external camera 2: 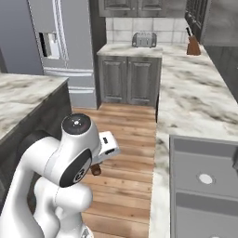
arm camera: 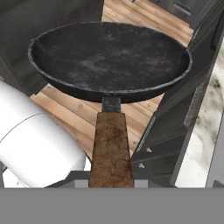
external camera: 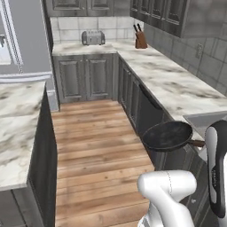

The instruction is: Move the pot and pan from the stove into the sink.

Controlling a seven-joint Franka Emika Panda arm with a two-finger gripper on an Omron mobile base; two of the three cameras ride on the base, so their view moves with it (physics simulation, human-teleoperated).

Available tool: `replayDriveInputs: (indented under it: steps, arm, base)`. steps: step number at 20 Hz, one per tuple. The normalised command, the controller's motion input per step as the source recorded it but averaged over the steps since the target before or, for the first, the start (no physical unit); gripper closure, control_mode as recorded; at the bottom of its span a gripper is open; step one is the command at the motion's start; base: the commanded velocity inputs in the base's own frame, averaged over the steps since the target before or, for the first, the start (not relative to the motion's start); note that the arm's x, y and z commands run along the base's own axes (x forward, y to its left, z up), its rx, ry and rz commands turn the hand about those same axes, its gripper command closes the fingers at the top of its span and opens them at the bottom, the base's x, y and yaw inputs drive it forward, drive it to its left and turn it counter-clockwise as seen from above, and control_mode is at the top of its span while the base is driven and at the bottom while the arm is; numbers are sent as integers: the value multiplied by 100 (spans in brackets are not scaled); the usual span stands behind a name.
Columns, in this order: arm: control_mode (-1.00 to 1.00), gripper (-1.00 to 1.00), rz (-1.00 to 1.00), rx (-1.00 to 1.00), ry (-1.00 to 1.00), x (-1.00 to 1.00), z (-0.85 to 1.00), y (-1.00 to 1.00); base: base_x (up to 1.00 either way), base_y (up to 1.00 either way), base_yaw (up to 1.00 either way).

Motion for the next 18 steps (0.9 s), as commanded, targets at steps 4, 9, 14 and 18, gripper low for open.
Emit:
replayDriveInputs:
  steps: [4,9,14,18]
  arm:
    - [100,100,0,0,0,0,0,0]
    - [100,100,0,0,0,0,0,0]
    - [100,100,0,0,0,0,0,0]
    - [100,100,0,0,0,0,0,0]
  base:
    - [31,0,-4]
    - [61,0,-2]
    - [69,0,0]
    - [67,0,0]
